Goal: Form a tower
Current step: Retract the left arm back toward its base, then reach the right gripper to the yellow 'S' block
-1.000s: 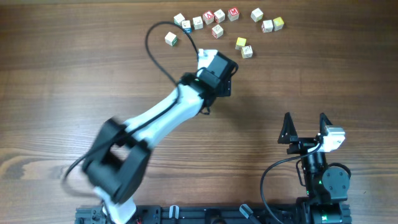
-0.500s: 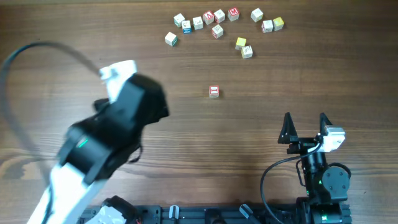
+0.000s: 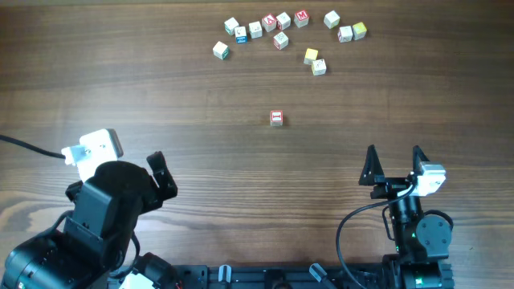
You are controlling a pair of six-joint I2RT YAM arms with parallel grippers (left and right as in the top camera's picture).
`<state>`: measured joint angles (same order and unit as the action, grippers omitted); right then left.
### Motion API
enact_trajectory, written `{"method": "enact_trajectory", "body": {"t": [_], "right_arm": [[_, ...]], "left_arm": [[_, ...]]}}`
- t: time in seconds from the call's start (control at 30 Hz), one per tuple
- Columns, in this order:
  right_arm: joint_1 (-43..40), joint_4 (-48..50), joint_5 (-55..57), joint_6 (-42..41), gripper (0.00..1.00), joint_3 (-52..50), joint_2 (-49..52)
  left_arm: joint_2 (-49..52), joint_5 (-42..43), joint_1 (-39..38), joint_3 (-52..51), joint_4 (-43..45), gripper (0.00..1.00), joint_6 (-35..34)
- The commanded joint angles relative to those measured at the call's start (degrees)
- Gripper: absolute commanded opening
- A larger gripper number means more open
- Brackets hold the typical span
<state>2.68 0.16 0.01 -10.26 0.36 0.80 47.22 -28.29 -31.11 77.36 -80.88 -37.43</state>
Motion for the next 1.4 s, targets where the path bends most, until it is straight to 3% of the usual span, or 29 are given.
{"method": "enact_trajectory", "body": {"t": [0.0,0.37,0.57,0.9,0.97,1.03,1.17,1.37], "right_arm": [[-0.3,0.2,-0.5,-0.4,1.0,-0.1,0.0],[-0.3,0.2,-0.5,-0.4,1.0,-0.1,0.0],[-0.3,0.2,-0.3,-1.0,1.0,-0.1,0.0],[-0.3,1.0,-5.7,-31.5,1.0,-0.1,0.0],[-0.3,0.9,-10.9,-30.9,1.0,-0.1,0.0],[-0.3,1.4,-14.9,-25.2,1.0,0.0,0.4],[-0.3,1.4,-14.9,-21.6,1.0,3.8,3.1],[-0.3,-1.6,-15.8,-13.5,1.0,16.3,18.9]], "left_arm": [[0.1,-3.2,0.3,-0.1,-2.0,1.0,-0.8],[0.1,-5.8,0.3,-0.1,-12.5,1.0,-0.8],[0.1,-0.6,0.3,-0.1,-15.2,1.0,-0.8],[0.1,2.8,0.3,-0.1,-15.2,1.0,-0.8],[0.1,2.8,0.3,-0.1,-15.2,1.0,-0.8],[0.1,2.8,0.3,-0.1,-15.2,1.0,-0.8],[0.1,2.8,0.3,-0.1,-15.2,1.0,-0.8],[0.1,2.8,0.3,-0.1,-15.2,1.0,-0.8]]}}
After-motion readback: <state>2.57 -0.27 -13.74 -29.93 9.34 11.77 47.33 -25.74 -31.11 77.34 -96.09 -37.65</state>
